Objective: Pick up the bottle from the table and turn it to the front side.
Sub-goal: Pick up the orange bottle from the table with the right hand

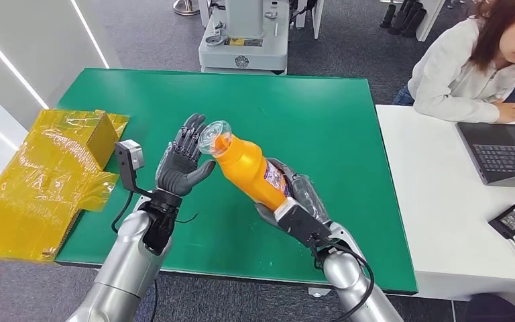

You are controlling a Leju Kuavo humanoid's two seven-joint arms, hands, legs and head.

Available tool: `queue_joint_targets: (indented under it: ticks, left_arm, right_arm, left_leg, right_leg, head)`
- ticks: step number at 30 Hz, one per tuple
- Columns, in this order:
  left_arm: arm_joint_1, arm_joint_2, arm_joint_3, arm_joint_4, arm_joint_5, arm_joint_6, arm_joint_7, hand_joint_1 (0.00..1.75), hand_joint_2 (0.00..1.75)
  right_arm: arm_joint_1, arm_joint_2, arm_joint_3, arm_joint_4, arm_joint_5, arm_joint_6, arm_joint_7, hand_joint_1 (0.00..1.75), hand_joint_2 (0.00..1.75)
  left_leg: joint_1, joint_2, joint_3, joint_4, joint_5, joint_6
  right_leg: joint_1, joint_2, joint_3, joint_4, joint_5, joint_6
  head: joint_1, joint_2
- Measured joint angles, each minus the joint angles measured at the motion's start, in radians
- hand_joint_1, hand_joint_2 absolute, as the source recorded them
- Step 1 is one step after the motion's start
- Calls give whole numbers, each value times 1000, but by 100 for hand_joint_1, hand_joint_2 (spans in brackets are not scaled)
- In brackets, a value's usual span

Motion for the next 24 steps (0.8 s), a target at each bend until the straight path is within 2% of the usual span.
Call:
queue_joint_targets:
  ticks: [11, 17, 24]
  left_arm:
    - [-5, -1, 0, 9, 0, -42, 35, 0, 175]
    - [34, 22, 18, -57, -13, -10, 32, 0, 175]
    - [64, 46, 43, -103, -14, -12, 31, 0, 175]
  right_arm:
    - [-12, 11, -20, 27, 2, -46, 5, 175, 175]
    - [15, 10, -141, 6, -49, -112, -10, 175, 175]
    - [22, 4, -269, -20, -86, -125, -20, 175, 175]
  left_leg:
    - [0, 0, 0, 0, 0, 0]
    - [0, 0, -1, 0, 0, 0]
    - [0, 0, -1, 0, 0, 0]
  right_leg:
    - [0, 0, 0, 0, 0, 0]
    - [0, 0, -1, 0, 0, 0]
    - [0, 0, -1, 0, 0, 0]
  head:
    - [0, 0]
    - [0, 0]
    - [0, 0]
